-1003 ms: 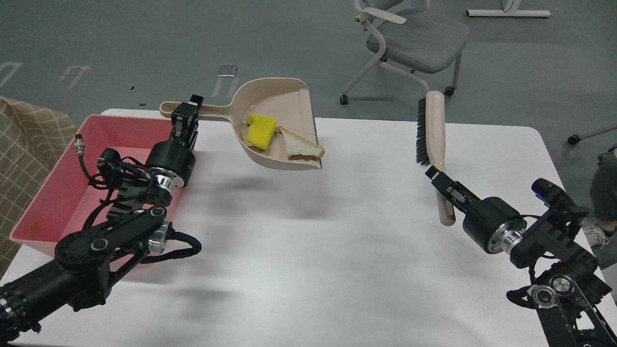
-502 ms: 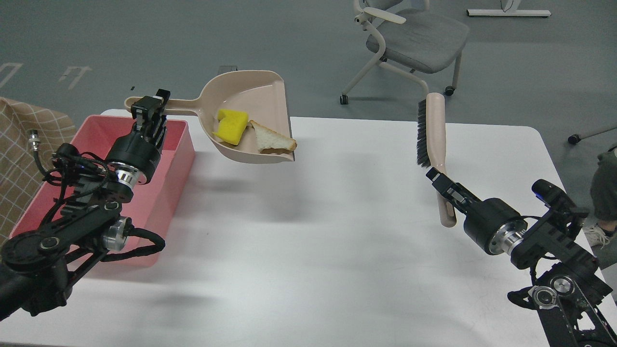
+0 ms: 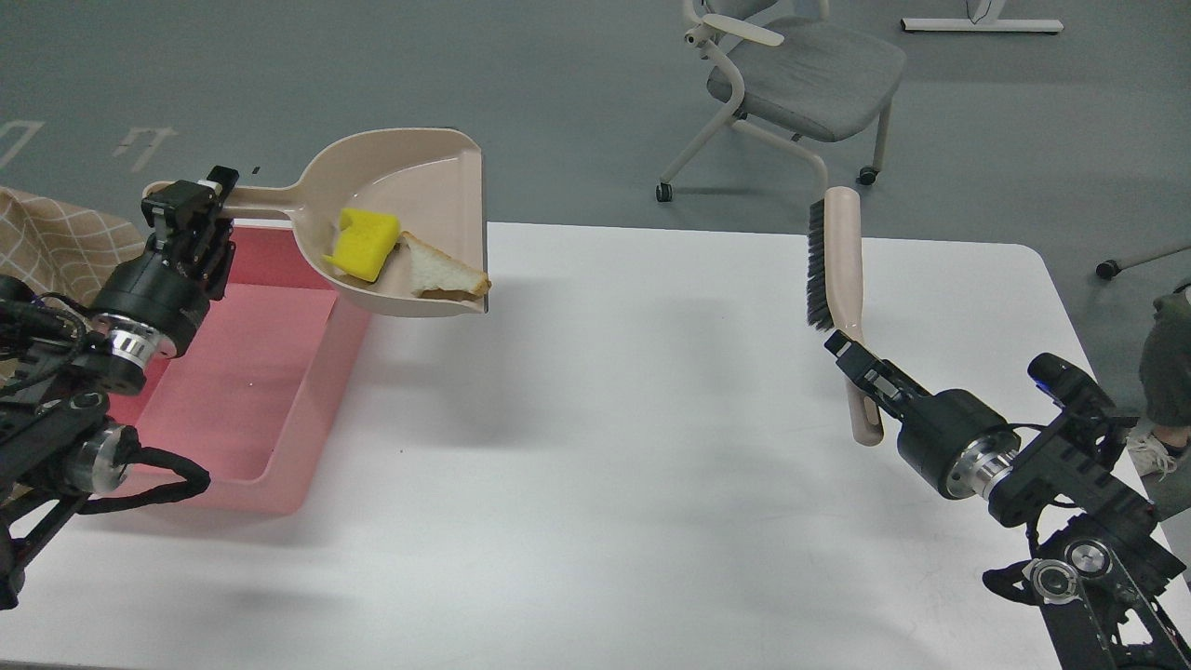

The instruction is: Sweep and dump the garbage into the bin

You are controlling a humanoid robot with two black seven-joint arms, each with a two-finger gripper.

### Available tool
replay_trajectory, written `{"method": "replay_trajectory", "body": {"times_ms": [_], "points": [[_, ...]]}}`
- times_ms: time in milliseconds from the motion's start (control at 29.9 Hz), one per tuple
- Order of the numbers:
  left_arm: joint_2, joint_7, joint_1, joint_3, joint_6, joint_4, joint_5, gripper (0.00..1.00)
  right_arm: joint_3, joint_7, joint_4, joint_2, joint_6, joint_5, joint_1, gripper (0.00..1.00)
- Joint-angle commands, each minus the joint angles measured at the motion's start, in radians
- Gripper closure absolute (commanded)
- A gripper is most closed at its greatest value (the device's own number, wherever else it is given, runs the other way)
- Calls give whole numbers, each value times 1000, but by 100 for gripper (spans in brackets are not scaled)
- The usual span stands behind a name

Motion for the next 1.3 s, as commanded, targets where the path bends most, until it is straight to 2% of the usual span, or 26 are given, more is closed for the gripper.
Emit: {"method": "replay_trajectory", "body": {"times_ms": [0, 134, 869, 1170, 1271], "points": [[17, 0, 6, -5, -32, 33, -6, 100, -1, 0, 2, -2, 0, 0, -1, 79], [50, 0, 6, -5, -104, 86, -47, 100, -2, 1, 1, -2, 0, 0, 0, 79], [158, 0, 6, -28, -276, 235, -84, 100, -2, 8, -1, -14, 0, 0, -3, 79], [192, 0, 8, -27, -397, 366, -84, 100, -2, 8, -2, -14, 0, 2, -1, 79], [192, 0, 8, -27, -409, 398, -84, 100, -3, 8, -2, -14, 0, 2, 0, 79]]}}
